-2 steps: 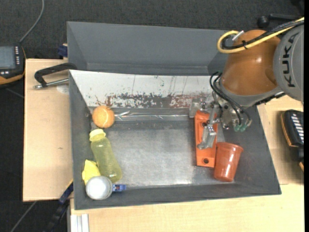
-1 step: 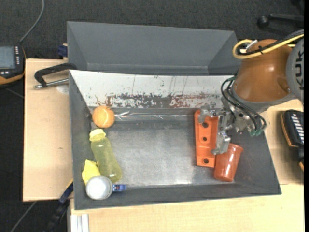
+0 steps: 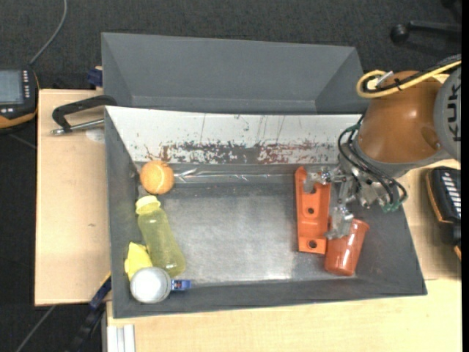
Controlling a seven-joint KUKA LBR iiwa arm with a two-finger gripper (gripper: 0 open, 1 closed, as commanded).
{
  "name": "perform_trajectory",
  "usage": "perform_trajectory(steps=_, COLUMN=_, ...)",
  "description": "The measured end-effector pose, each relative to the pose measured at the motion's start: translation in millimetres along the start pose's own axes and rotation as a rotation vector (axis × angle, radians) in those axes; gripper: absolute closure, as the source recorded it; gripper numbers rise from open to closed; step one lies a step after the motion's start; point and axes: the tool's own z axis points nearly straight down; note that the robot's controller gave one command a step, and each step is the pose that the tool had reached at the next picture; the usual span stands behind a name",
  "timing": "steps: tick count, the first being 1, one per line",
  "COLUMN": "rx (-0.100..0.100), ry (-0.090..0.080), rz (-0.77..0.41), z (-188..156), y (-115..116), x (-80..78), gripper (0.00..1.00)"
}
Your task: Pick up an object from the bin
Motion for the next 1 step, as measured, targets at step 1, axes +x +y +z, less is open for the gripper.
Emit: perform_trajectory(steps=1, rx=-0.003, ry=-0.004, rz=-0.258, z=36.7, y=-7.4, x=-13.2, gripper=0.0)
